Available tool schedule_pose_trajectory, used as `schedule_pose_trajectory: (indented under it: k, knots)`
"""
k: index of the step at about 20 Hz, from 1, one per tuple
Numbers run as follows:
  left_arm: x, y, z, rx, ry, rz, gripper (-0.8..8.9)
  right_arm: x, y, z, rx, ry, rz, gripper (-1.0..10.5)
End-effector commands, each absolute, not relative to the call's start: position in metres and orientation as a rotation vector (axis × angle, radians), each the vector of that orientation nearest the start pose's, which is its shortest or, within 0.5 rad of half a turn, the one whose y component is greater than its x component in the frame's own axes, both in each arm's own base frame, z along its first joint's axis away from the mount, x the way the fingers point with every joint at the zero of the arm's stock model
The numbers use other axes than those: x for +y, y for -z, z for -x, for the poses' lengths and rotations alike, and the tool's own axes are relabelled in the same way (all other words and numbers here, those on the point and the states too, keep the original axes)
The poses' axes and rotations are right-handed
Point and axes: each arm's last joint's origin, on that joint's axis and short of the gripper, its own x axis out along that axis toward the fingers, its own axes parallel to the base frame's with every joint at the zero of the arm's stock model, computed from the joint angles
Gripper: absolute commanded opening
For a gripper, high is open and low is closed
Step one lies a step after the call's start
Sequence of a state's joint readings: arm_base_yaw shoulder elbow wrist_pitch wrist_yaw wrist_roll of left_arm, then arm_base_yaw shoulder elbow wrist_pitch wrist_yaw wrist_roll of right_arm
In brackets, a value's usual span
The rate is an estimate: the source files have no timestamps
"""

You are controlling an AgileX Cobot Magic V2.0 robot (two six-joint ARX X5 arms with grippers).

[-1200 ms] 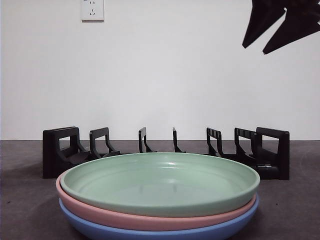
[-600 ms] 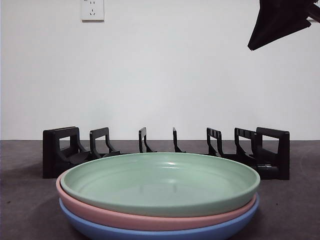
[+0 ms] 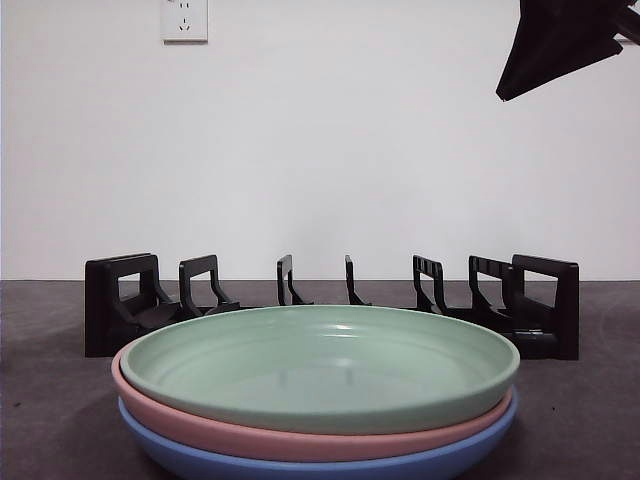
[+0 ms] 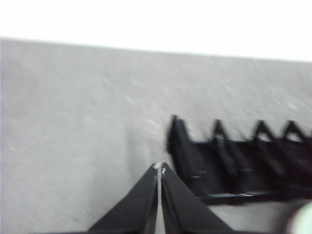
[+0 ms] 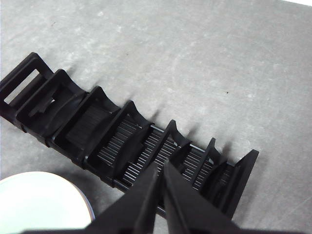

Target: Place the plate

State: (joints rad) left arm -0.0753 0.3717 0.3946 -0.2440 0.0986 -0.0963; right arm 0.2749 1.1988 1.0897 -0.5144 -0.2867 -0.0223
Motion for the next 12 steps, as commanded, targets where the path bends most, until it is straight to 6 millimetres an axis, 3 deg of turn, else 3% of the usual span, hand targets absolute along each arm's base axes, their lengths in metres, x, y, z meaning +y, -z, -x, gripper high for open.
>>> schedule_pose_trajectory:
  k: [1, 5, 12]
  knots:
    - [-0.008, -0.214, -0.104, 0.087, 0.141, -0.011, 0.08, 0.078, -0.332, -0.242, 0.605, -0.559, 0.022, 0.2]
    - [-0.005, -0.178, -0.097, 0.029, 0.112, -0.017, 0.07, 0.078, -0.332, -0.242, 0.604, -0.558, 0.023, 0.2]
    - [-0.003, -0.164, -0.097, 0.027, 0.094, -0.015, 0.08, 0.078, -0.332, -0.242, 0.6, -0.559, 0.022, 0.2]
